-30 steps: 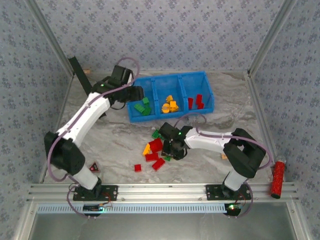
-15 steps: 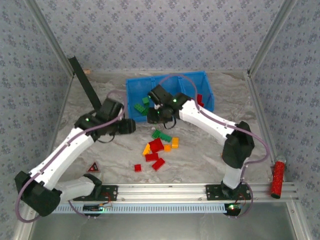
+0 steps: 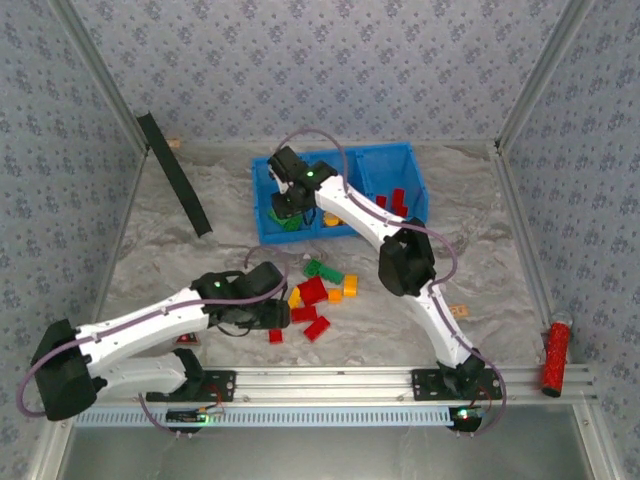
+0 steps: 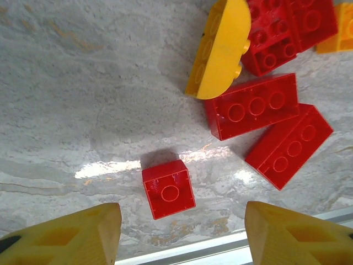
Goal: Sort the legos into containers by color
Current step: Place the lego in the container.
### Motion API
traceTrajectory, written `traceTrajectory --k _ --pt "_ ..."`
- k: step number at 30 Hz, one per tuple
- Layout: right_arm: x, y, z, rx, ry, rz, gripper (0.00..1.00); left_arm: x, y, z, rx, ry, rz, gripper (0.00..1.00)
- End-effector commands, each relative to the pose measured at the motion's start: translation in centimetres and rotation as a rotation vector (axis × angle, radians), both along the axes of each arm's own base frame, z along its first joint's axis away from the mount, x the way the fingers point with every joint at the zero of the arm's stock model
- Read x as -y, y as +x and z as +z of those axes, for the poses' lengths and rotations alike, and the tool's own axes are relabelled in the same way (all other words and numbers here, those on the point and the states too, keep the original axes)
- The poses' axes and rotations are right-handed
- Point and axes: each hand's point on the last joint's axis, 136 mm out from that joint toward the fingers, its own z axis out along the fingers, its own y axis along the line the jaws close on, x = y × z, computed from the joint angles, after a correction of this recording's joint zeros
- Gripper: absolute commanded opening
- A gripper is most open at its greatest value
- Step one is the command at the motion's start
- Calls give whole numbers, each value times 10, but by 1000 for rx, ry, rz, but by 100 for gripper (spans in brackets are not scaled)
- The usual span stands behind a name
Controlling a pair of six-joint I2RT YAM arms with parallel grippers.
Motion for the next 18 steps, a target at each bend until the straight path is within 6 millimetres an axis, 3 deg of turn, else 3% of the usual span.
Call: traceTrajectory --k 1,8,13,18 --pt "5 9 -6 29 -53 30 27 8 2 -8 3 -9 45 61" --pt "2 13 -22 22 -57 48 32 12 -7 -33 -60 64 35 61" --pt "1 16 -21 25 -42 56 34 12 -12 -43 -93 103 49 61" --pt "0 17 -23 17 -29 64 42 11 -17 -52 -119 137 54 61"
